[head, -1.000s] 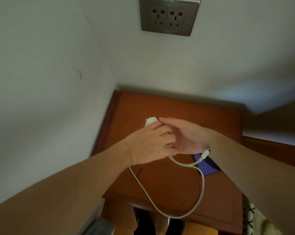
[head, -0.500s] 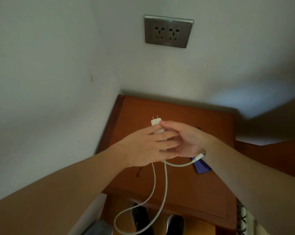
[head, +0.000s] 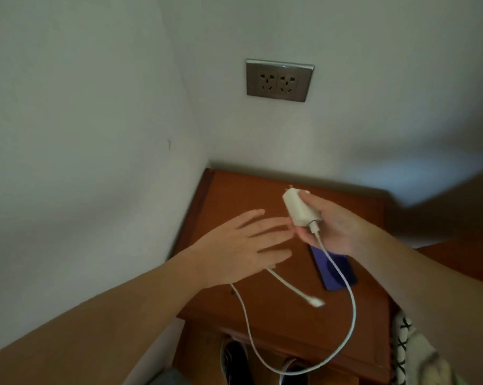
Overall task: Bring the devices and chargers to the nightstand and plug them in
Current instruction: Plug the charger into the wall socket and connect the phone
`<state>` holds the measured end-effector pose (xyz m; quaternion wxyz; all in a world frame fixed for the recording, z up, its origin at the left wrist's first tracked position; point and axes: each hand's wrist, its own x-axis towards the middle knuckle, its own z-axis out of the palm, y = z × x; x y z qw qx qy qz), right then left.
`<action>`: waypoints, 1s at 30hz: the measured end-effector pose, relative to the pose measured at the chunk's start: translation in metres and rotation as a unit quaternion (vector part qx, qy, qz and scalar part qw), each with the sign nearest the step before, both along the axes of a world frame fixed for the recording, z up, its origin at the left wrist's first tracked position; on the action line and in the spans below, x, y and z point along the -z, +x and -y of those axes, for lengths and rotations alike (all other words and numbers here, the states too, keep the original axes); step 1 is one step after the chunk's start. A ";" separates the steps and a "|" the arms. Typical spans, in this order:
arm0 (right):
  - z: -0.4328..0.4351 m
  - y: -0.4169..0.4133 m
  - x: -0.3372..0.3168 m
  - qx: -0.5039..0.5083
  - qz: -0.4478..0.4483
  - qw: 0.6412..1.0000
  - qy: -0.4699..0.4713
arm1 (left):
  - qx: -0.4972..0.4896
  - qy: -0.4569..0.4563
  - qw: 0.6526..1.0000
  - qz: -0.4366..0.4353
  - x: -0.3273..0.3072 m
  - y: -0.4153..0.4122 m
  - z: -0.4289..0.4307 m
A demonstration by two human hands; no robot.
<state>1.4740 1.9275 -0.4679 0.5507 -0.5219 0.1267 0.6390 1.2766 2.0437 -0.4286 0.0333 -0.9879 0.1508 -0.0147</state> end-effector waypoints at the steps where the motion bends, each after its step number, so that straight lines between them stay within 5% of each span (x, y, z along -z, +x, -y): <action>1: 0.003 0.006 -0.006 0.008 0.017 1.000 -0.011 | -0.045 -0.059 0.997 -0.010 0.003 -0.004 -0.002; 5: 0.008 0.026 -0.034 0.019 0.119 0.993 -0.017 | -0.286 -0.255 0.917 -0.109 0.021 -0.015 -0.003; 8: 0.002 0.031 -0.053 0.013 0.185 0.983 -0.005 | -0.433 -0.350 0.827 -0.084 0.039 -0.012 -0.005; 12: -0.021 0.027 -0.063 0.023 0.251 0.968 -0.016 | -0.516 -0.430 0.727 -0.146 0.064 0.011 -0.004; 18: -0.055 0.026 -0.058 0.024 0.273 0.961 0.046 | -0.470 -0.279 0.815 -0.191 0.108 0.030 -0.015; 27: -0.101 0.028 -0.058 0.106 0.187 0.974 0.075 | -0.441 -0.234 0.844 -0.196 0.115 0.044 -0.057; 29: -0.107 0.029 -0.063 0.102 0.235 0.965 0.063 | -0.449 -0.368 0.806 -0.116 0.088 0.070 -0.067; 30: -0.110 0.027 -0.065 0.094 0.274 0.956 0.054 | -0.466 -0.479 0.741 -0.074 0.068 0.085 -0.070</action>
